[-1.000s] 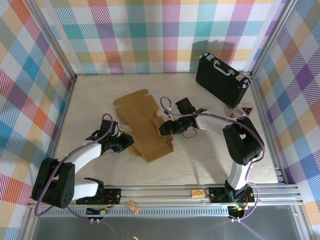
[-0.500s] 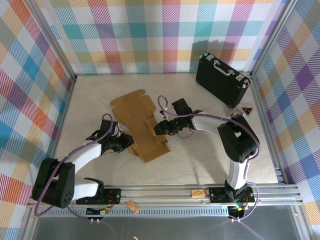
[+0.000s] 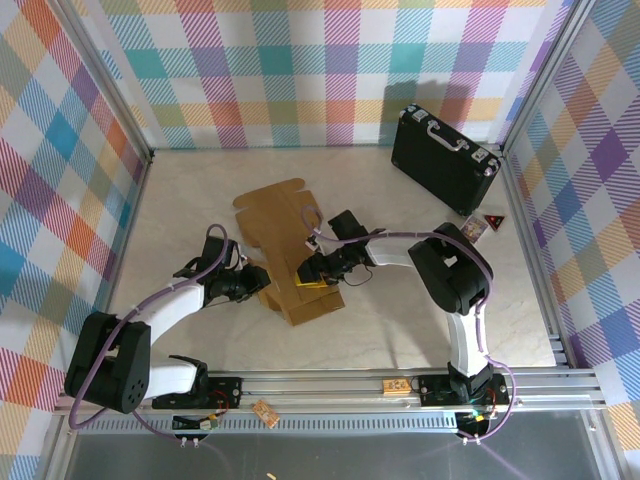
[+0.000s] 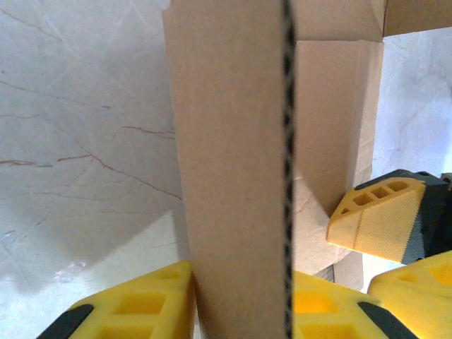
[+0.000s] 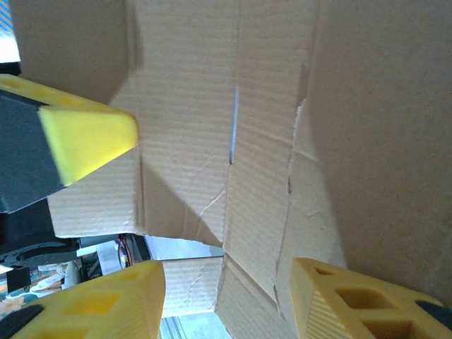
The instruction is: Fold the paper box
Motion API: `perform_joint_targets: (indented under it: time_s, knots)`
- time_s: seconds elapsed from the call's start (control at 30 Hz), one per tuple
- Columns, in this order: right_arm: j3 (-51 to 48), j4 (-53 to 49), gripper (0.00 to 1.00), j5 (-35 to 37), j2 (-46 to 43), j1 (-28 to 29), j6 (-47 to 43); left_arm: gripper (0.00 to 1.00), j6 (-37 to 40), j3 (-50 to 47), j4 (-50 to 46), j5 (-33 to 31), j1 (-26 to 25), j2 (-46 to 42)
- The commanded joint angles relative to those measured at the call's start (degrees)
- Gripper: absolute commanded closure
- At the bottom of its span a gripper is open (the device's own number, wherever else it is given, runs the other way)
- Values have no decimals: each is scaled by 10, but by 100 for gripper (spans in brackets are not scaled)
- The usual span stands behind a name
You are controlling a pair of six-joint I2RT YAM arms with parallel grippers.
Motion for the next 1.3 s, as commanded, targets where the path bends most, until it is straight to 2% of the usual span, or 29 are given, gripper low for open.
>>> perform_joint_targets:
  time_s: [0.0, 0.07, 0.13, 0.17, 0.33, 0.67, 0.8, 1.07, 1.27]
  knots:
    - [7, -17, 49, 28, 18, 3, 11, 72, 7, 23, -2, 7, -5, 4]
    - [11, -30, 50, 53, 28, 2, 18, 71, 8, 27, -3, 6, -5, 5]
    - [7, -25, 50, 65, 42, -1, 33, 57, 10, 33, -8, 10, -6, 6]
    - [5, -24, 50, 67, 49, -2, 37, 54, 11, 35, -11, 11, -6, 7]
    - [-8, -11, 51, 83, 62, -2, 39, 49, 9, 41, -15, 4, -6, -6]
    - [-18, -6, 51, 85, 58, -4, 36, 48, -33, 36, 96, 63, -21, 19]
    - [-18, -3, 51, 82, 60, -4, 42, 48, -40, 41, 128, 53, -40, 35]
    - [-20, -16, 51, 95, 49, -5, 30, 50, -72, 48, 215, 57, -52, 131]
    - [-21, -25, 51, 101, 44, -8, 21, 45, -71, 56, 222, 41, -51, 164]
